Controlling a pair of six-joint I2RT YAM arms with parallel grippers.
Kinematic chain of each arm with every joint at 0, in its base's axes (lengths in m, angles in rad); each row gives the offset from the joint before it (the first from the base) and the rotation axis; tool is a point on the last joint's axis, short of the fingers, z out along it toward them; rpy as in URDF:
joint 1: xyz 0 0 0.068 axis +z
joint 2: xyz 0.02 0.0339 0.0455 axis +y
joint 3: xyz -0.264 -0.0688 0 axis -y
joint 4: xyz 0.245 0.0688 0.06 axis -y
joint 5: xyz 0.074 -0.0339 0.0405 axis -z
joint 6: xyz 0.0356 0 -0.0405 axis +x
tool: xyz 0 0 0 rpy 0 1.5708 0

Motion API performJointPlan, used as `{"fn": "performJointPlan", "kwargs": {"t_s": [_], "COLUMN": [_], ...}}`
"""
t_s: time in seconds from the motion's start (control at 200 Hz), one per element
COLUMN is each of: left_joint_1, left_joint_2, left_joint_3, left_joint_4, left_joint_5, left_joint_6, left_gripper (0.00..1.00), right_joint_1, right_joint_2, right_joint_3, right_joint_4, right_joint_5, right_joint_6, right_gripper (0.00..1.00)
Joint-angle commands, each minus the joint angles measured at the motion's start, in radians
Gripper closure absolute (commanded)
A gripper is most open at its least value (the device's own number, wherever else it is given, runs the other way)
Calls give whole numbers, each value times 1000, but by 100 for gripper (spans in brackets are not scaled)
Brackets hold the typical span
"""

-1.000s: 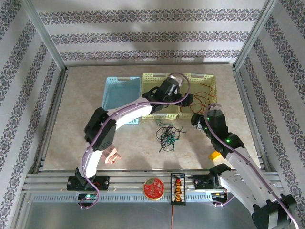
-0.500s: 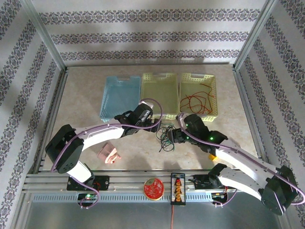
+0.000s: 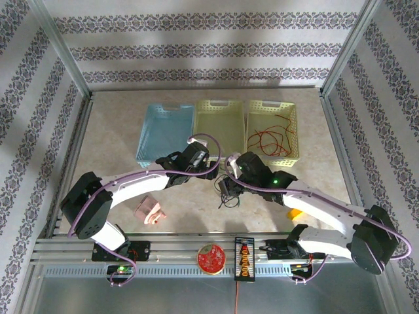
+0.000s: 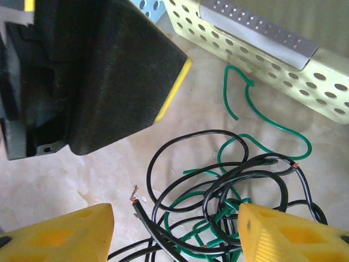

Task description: Untangle the cables

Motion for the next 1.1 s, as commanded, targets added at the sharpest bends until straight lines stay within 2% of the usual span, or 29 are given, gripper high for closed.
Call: {"fn": "performJointPlan", "kwargs": {"t_s": [0.0,0.115,0.255,0.355,0.475,0.655,0.785,1.095], "left_joint_1": [-6,-6,-7,-16,-26,-38,-58,-75], "left_joint_2": [-40,-62,-82,-88,-89,-55,-1,131], "left_joint_3": [27,35,38,36,19,-24,-4,64], "left_joint_4": [-51,-42,-9,16,30,106,140,200], "left_joint_5": [-36,-42,-5,62,175,338,383,454], "left_joint_6": [6,20,51,97,157,197,208,229], "left_gripper": [1,1,1,0,0,0,0,1], "right_joint_1": [10,10,9,5,-23,-155,-227,-264], "right_joint_2": [34,73,99,72,-13,-150,-189,-212], "right_joint_3": [35,44,50,43,16,-41,-53,-38], "right_joint_4": [-15,-7,-6,-1,17,82,105,163], "right_joint_5": [23,30,80,110,87,-115,-224,-393], "right_joint_6": [-24,-12,8,10,13,82,124,183], "right_gripper": [41,47,67,81,90,92,92,92]}}
